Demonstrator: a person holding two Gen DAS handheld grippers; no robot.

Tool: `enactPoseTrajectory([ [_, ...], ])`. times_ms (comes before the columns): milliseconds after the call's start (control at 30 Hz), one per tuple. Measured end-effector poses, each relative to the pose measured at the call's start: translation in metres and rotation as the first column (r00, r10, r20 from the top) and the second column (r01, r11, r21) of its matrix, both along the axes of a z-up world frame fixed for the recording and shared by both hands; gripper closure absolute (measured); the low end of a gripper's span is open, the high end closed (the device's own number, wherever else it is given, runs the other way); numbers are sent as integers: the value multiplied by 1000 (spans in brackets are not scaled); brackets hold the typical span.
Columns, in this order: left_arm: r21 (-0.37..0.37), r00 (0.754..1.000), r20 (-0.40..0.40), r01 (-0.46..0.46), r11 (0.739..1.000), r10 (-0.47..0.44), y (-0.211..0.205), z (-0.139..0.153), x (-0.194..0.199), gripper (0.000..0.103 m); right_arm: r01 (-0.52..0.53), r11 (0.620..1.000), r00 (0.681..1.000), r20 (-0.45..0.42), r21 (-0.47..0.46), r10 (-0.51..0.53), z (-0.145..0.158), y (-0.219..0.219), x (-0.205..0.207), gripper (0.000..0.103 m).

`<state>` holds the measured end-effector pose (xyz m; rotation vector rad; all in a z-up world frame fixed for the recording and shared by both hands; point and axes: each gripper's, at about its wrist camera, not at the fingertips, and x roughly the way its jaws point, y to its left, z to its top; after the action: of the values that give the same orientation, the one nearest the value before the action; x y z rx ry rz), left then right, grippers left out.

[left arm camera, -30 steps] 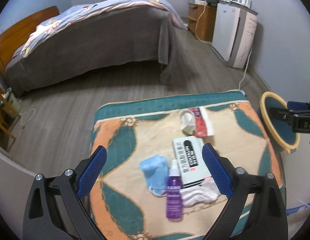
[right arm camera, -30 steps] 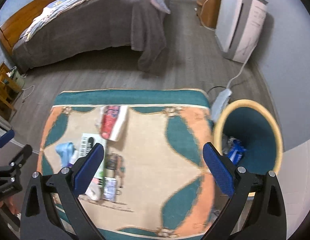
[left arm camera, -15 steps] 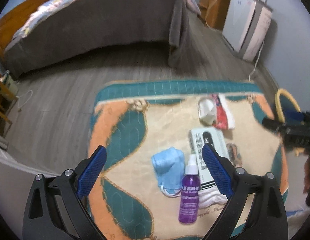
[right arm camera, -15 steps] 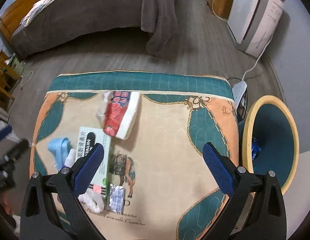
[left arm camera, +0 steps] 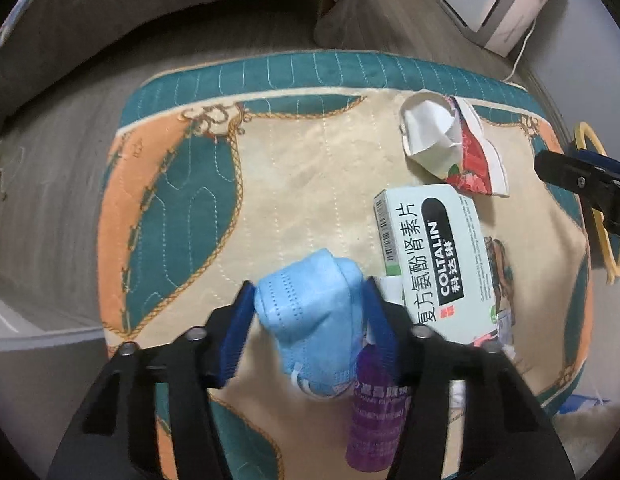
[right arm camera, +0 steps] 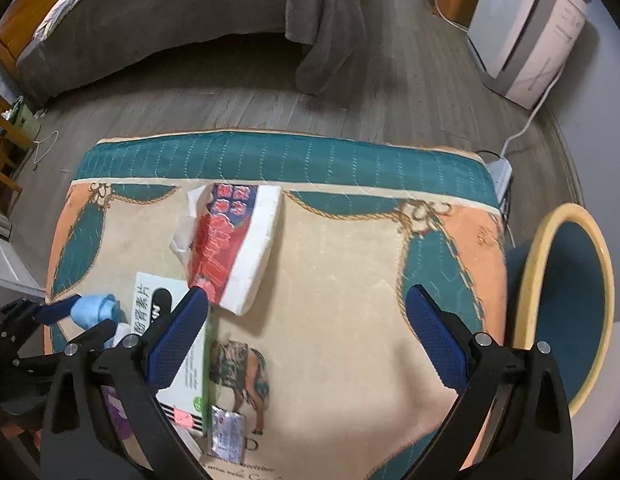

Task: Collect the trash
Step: 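Grasp the blue face mask with the left gripper while the right gripper grasps the red-and-white paper packet, then carry the mask and paper packet with both grippers over the bin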

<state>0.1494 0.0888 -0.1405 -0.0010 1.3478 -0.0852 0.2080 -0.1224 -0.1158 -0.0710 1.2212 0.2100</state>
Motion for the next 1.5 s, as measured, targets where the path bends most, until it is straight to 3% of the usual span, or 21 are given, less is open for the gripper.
enactPoseTrajectory([
  [33, -6, 1000, -6, -2, 1000, 2, 2, -2, 2, 66, -3, 1000, 1000, -1, 10, 3, -1, 2, 2, 6],
  [67, -16, 1000, -8, 2, 1000, -2, 4, -2, 4, 69, -5, 1000, 1000, -1, 20, 5, -2, 4, 4, 6],
  [267, -16, 997, 72, 3, 1000, -2, 17, 19, 17, 74, -51, 998, 998, 22, 42, 51, -4, 20, 11, 11],
  [367, 44, 992, 124, 20, 999, -25, 20, 31, 21, 74, -86, 995, 996, 30, 54, 84, -8, 32, 13, 20],
  [633, 34, 992, 126, 7, 999, -12, 31, 33, 32, 74, -123, 985, 992, 35, 122, 120, -16, 51, 21, 50],
  [800, 21, 991, 133, 22, 1000, -24, 25, 37, 36, 74, -121, 982, 993, 5, 148, 121, -26, 57, 27, 61],
  [867, 22, 989, 141, 30, 999, -33, 20, 41, 38, 74, -122, 978, 992, -4, 169, 125, -27, 58, 27, 72],
  [900, 24, 989, 146, 34, 999, -37, 18, 42, 38, 74, -133, 975, 991, -3, 177, 135, -26, 60, 26, 84],
  [933, 28, 987, 153, 40, 999, -44, 15, 45, 37, 74, -147, 975, 989, 4, 167, 148, -24, 62, 25, 89],
  [1067, 51, 980, 186, 61, 997, -70, 5, 55, 35, 74, -167, 977, 986, 26, 134, 165, -17, 58, 19, 89],
  [1233, 54, 970, 230, 64, 996, -75, -7, 69, 28, 74, -100, 982, 995, 40, 158, 95, -1, 32, 14, 89],
  [1500, 35, 918, 388, 80, 996, -87, -35, 114, 7, 74, -43, 983, 995, 92, 179, 27, 31, -5, -6, 89],
])
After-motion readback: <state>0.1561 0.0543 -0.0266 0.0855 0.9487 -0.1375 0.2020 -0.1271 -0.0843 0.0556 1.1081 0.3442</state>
